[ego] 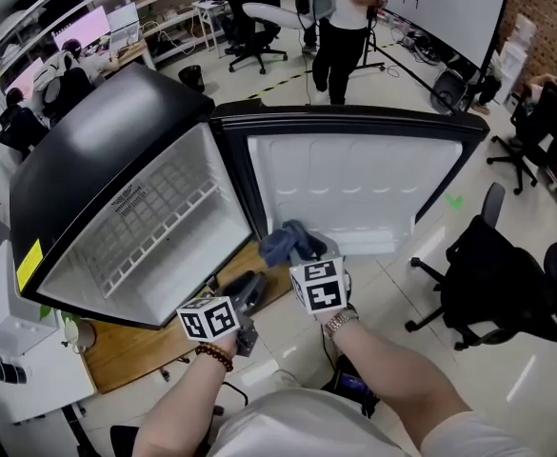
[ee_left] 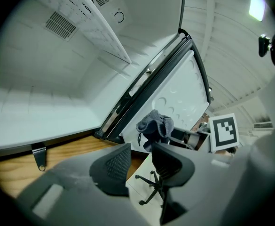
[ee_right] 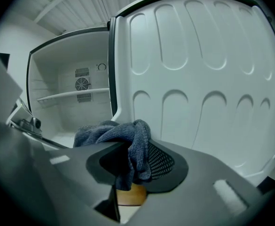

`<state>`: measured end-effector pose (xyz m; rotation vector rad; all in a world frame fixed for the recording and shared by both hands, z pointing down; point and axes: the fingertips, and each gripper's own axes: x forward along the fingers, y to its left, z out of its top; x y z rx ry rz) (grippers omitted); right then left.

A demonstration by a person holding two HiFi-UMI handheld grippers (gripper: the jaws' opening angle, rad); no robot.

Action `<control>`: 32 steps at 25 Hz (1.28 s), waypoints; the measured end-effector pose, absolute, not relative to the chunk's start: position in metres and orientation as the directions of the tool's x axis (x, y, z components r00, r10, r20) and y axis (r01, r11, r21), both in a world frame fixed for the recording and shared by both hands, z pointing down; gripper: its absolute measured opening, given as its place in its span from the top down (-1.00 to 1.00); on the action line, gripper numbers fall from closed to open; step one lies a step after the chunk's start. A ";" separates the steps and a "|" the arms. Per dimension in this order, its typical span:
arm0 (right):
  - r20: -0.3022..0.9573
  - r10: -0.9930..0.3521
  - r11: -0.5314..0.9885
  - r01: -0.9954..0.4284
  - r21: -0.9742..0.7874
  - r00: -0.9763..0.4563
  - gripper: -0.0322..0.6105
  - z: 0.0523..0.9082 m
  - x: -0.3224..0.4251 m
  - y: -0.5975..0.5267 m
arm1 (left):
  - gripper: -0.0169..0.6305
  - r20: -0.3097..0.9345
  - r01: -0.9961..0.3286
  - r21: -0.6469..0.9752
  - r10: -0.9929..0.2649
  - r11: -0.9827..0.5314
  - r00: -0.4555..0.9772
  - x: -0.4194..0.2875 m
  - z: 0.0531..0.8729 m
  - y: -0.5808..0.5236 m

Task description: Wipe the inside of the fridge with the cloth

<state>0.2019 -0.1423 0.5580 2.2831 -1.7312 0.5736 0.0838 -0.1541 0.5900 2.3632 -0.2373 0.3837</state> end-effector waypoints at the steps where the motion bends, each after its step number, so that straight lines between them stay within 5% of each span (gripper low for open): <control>1: 0.434 -0.870 -0.286 -0.957 -0.058 0.234 0.53 0.559 0.203 -0.141 | 0.50 0.340 -0.275 0.631 -0.061 -0.725 0.939 0.084 0.590 -0.154; 32: 0.470 -0.729 -0.572 -0.820 -0.018 0.498 0.53 0.566 0.327 0.009 | 0.48 0.294 -0.236 0.730 -0.018 -0.641 0.956 0.153 0.585 -0.142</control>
